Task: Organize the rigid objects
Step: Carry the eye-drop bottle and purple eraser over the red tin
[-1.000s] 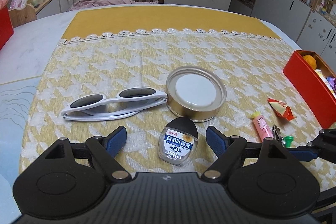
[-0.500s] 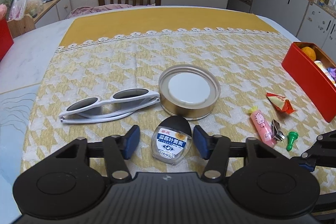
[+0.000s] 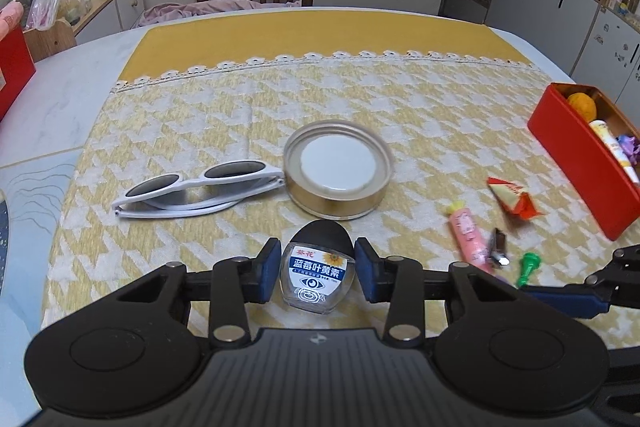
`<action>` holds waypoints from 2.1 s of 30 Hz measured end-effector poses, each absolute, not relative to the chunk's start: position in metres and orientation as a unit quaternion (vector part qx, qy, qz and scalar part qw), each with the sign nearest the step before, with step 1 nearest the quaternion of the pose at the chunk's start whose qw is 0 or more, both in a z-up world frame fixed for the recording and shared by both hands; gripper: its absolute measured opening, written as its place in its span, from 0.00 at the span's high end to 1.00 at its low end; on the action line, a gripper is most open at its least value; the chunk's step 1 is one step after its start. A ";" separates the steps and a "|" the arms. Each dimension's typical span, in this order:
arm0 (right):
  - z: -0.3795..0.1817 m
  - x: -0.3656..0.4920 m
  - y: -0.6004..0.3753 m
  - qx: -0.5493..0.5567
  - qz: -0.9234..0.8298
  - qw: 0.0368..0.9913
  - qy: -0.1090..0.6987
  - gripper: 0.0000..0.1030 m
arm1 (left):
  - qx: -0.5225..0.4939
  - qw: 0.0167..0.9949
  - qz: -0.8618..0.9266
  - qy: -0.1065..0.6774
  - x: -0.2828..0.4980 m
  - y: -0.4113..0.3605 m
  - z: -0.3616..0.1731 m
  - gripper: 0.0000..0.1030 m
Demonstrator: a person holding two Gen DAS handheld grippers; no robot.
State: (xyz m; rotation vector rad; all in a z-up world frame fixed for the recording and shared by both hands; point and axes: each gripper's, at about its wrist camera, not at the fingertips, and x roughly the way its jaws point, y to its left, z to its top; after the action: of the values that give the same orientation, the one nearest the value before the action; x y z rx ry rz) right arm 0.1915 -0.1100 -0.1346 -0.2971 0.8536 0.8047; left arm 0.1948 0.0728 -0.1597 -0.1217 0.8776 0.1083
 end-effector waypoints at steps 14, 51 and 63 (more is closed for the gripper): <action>-0.088 0.203 -0.176 -0.106 0.366 0.845 0.376 0.81 | -0.054 0.906 0.036 0.419 0.191 0.019 -0.112 0.62; -0.093 0.294 -0.364 -0.091 0.270 0.880 0.381 0.81 | -0.019 0.911 -0.061 0.407 0.317 -0.177 -0.092 0.62; -0.119 0.335 -0.370 -0.107 0.267 0.851 0.439 0.81 | 0.016 0.888 -0.027 0.460 0.372 -0.212 -0.120 0.62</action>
State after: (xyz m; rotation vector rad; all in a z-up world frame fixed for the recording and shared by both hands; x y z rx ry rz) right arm 0.3350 -0.3701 -0.1190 -0.2253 0.9245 0.5625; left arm 0.3721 -0.2122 -0.1205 0.0322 0.9552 -0.0563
